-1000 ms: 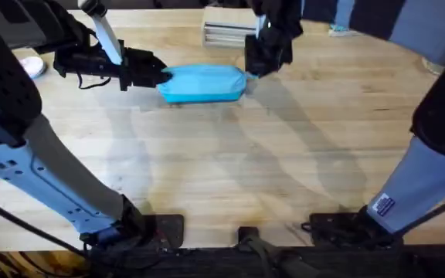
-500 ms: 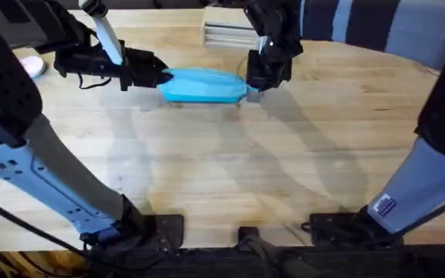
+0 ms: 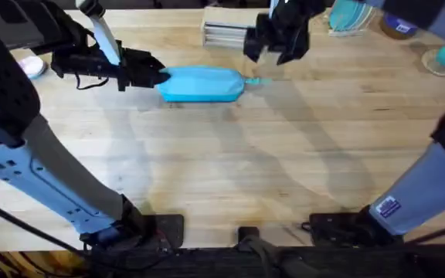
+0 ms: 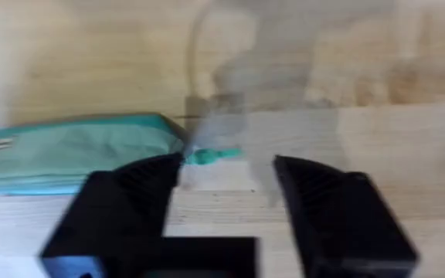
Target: Unzip the bag, pick up the pens from the table one at a time and place them inside, then zip the bag closed.
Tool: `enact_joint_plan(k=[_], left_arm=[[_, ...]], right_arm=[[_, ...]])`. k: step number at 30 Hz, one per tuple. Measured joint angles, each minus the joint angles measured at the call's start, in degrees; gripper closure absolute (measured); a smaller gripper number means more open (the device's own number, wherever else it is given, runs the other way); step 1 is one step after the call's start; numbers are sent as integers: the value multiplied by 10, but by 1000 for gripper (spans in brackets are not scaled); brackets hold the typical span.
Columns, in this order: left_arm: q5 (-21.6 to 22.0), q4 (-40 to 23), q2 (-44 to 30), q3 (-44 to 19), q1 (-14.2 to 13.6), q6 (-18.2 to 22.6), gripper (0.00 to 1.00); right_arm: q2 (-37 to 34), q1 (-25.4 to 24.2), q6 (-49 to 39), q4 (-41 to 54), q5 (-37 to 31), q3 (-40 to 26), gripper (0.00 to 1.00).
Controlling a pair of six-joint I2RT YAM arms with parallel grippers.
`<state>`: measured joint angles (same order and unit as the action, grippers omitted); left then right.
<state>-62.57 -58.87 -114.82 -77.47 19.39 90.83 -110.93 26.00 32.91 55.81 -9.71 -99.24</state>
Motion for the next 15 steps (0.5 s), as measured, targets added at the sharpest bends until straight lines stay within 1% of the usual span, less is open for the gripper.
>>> enact_joint_plan(k=[2, 3, 4, 10, 15], left_arm=[[0, 0, 0, 0, 2, 0, 959], [0, 0, 0, 0, 3, 0, 959], [0, 0, 0, 0, 3, 0, 959], [0, 0, 0, 0, 3, 0, 959], [0, 0, 0, 0, 3, 0, 959]], right_arm=[[20, 0, -2, 7, -3, -22, 135], [31, 0, -6, 9, -5, -31, 40], [43, 0, -6, 11, -6, -38, 12], [102, 2, -8, 19, -8, -48, 5], [112, 6, -10, 29, -10, -48, 5]])
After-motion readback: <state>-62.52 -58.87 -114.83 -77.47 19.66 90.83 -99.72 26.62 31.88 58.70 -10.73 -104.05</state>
